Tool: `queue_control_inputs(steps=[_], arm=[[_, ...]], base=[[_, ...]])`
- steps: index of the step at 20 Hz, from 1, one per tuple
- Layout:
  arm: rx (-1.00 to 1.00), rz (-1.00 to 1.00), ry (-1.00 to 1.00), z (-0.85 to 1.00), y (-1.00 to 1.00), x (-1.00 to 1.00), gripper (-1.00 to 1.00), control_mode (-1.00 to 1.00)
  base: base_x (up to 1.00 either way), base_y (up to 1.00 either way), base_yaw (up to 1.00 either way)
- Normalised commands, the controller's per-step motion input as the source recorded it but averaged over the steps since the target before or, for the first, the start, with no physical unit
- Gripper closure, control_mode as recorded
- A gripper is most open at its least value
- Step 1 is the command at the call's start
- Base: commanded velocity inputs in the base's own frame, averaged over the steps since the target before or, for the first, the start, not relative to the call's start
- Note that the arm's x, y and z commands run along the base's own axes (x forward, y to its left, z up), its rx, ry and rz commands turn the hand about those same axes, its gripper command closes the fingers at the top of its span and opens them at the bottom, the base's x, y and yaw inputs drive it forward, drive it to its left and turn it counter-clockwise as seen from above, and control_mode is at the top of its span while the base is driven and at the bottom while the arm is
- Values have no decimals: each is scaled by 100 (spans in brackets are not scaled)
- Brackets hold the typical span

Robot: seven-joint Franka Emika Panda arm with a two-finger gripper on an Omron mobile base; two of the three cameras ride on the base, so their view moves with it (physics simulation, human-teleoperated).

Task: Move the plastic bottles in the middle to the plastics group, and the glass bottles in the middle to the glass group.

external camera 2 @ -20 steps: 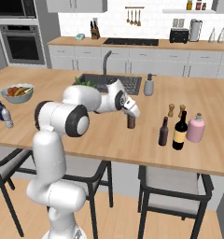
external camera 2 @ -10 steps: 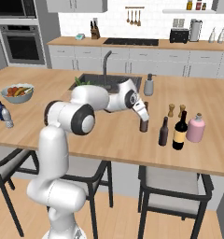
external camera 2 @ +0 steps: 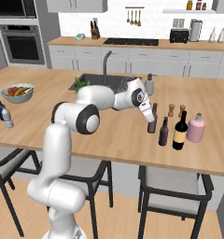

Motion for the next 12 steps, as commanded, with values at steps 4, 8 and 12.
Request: queue_control_inputs(steps=[4, 8, 12], arm=[[3, -13, -3, -1, -19, 0, 100, -100], [1, -7, -5, -32, 0, 0, 100, -100], [0, -6, -6, -55, 0, 0, 100, -100]], base=[[0, 0, 0], [0, 0, 0], [0, 0, 0]])
